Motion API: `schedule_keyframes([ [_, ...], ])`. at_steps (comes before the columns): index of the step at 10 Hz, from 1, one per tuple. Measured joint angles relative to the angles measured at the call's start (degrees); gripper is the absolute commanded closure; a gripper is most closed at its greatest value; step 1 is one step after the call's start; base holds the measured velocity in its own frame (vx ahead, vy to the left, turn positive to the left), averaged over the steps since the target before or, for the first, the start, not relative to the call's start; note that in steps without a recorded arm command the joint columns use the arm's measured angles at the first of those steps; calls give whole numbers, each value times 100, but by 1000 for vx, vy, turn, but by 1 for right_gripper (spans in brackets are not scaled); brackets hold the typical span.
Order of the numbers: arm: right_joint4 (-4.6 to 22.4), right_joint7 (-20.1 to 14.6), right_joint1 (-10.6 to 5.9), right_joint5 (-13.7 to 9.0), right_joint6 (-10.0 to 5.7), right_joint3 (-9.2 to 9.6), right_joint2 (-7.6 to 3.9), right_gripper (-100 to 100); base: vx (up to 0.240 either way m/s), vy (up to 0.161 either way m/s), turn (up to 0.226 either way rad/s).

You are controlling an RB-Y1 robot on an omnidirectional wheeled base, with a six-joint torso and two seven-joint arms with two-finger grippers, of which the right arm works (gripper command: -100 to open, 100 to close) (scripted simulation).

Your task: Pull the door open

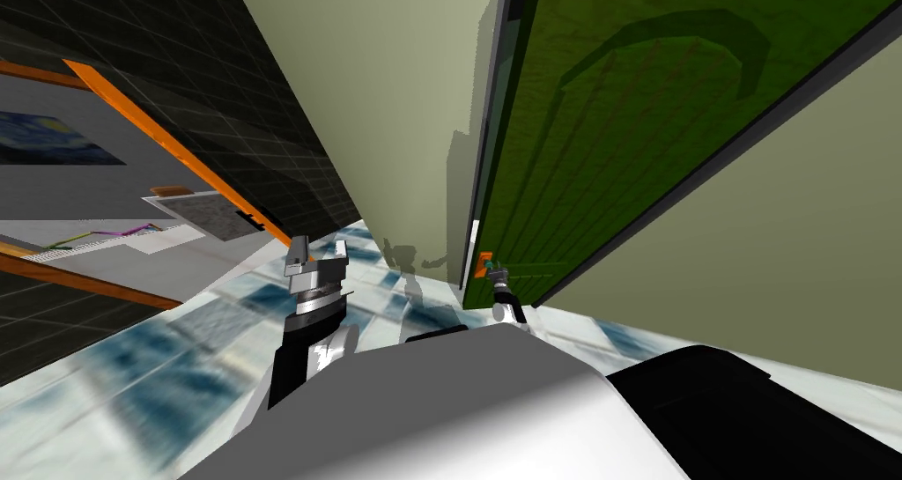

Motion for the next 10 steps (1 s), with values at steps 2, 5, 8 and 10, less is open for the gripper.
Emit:
schedule_keyframes([
  [2,-162,-149,117,-189,45,23,21,-100,-71,-7,101],
  [5,-107,-463,88,-388,36,88,-23,-100,-31,-2,15],
  [8,-132,-621,116,-494,22,129,-73,-100,-29,-13,45],
  [10,-257,-655,187,-599,73,118,-35,-100,-50,-11,65],
])
